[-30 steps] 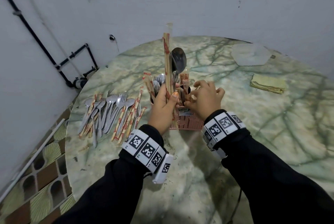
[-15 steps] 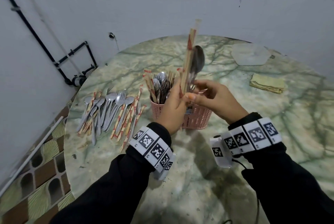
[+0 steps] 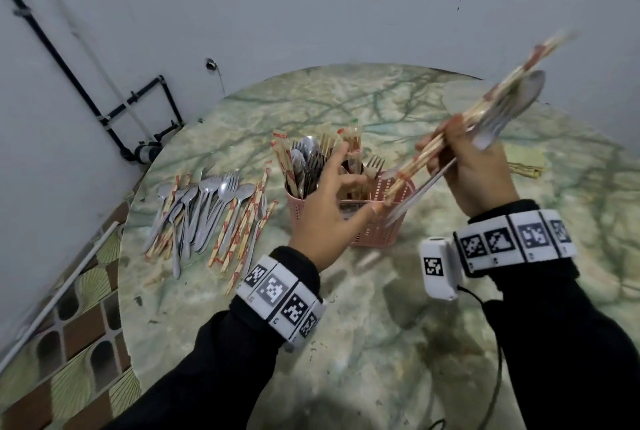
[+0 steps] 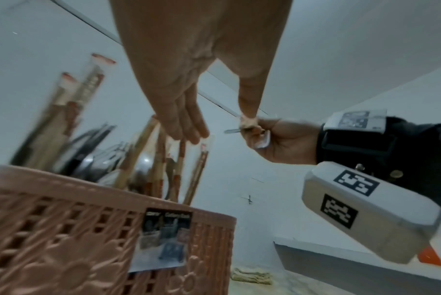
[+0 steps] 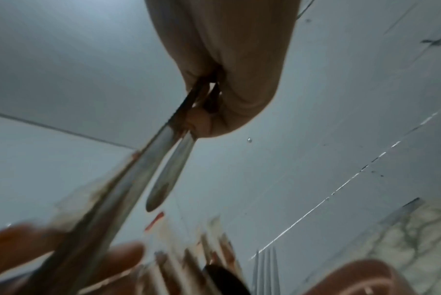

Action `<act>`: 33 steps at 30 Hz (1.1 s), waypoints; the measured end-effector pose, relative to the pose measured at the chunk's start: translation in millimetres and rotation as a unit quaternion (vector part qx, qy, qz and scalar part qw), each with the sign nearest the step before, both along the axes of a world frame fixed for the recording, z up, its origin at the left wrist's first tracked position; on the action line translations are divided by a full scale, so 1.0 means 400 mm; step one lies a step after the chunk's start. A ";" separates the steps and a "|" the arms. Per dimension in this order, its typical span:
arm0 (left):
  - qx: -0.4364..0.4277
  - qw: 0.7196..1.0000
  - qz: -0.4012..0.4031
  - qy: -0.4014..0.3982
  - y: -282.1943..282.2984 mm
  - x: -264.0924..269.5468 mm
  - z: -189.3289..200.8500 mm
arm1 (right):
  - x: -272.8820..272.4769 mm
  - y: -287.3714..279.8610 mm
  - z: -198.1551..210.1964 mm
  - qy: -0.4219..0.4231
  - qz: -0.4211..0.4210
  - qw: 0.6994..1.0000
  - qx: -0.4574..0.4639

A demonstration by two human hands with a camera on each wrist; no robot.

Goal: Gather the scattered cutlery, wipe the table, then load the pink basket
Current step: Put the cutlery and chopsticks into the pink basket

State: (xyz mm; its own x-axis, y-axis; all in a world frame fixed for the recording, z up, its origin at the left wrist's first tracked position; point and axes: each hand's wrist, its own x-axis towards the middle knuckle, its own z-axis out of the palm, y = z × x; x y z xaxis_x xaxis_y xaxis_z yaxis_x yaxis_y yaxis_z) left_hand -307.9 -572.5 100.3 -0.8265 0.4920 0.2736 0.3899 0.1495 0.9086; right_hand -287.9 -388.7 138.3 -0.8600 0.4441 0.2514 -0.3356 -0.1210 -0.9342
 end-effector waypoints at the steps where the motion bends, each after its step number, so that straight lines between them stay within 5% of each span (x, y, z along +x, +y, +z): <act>1: 0.037 0.999 0.029 0.013 -0.014 -0.001 -0.005 | -0.004 0.013 0.007 0.003 -0.021 0.999 -0.025; 5: 0.193 0.951 0.234 0.058 -0.059 -0.040 -0.032 | -0.024 0.047 0.005 0.005 -0.074 0.996 -0.058; 8: 0.159 0.928 0.336 0.003 -0.088 -0.096 -0.087 | -0.043 0.052 -0.004 -0.004 -0.075 0.990 -0.123; 12: 0.012 0.974 0.202 -0.100 -0.098 -0.146 -0.153 | -0.084 0.032 -0.021 0.032 -0.058 0.977 -0.204; 16: -0.024 0.979 0.136 -0.151 -0.076 -0.189 -0.169 | -0.129 -0.010 -0.020 0.073 -0.055 0.966 -0.241; 25: -0.020 0.978 0.137 -0.154 -0.060 -0.210 -0.184 | -0.190 -0.058 -0.061 0.060 -0.041 0.963 -0.260; 33: -0.031 0.978 0.149 -0.141 -0.060 -0.220 -0.203 | -0.182 -0.100 -0.143 -0.031 -0.044 0.985 -0.162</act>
